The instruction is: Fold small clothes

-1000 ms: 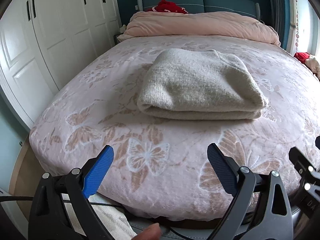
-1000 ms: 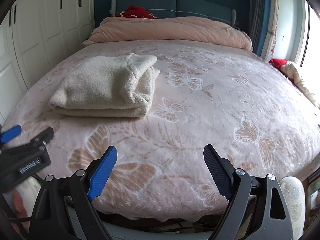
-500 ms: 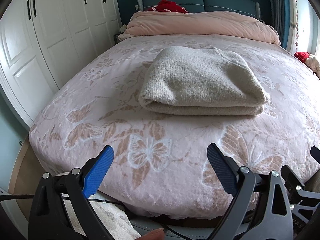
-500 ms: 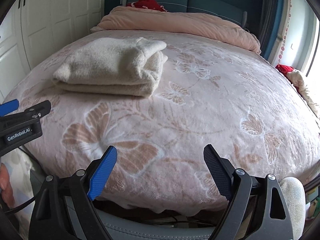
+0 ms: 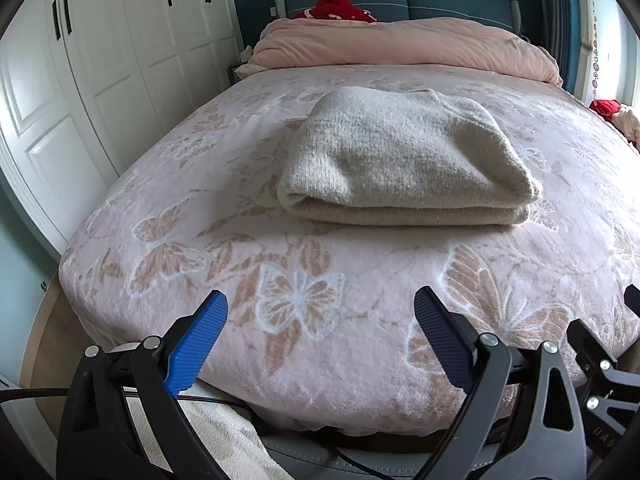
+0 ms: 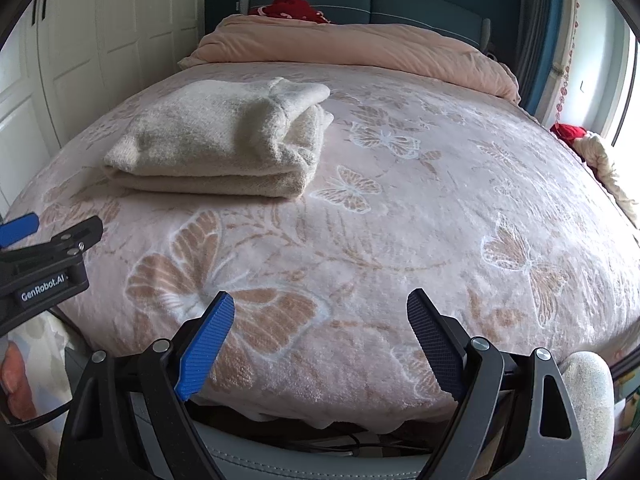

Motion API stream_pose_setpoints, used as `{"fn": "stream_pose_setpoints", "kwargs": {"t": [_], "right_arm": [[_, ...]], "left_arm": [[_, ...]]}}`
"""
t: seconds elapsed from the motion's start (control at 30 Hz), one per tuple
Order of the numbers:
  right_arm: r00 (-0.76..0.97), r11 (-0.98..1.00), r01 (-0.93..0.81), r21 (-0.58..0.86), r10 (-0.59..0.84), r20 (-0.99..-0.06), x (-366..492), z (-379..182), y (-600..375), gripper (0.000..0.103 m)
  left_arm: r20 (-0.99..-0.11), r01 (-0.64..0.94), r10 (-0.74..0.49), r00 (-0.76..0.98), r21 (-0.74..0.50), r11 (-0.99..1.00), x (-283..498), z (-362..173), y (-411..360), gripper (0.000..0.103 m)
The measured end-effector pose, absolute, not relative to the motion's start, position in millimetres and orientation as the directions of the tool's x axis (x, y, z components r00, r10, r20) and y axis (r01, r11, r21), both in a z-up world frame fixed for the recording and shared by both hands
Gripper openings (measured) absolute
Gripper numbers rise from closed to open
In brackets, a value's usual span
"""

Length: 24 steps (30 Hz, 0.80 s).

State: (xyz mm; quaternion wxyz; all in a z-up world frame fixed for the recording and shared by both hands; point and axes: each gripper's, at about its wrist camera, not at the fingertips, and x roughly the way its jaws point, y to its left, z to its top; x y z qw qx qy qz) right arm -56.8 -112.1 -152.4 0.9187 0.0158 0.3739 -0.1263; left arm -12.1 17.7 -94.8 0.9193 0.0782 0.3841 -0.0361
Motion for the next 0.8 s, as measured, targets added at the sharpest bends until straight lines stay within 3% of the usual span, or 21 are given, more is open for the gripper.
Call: {"fn": "stream_pose_setpoints", "kwargs": {"t": [0.8], "right_arm": [[0.693, 0.96, 0.28, 0.011, -0.194, -0.694, -36.9, -138.3, -99.6, 0.086]], "left_arm": [[-0.698, 0.16, -0.012, 0.716, 0.148, 0.976, -18.7, -91.9, 5.1, 0.092]]}}
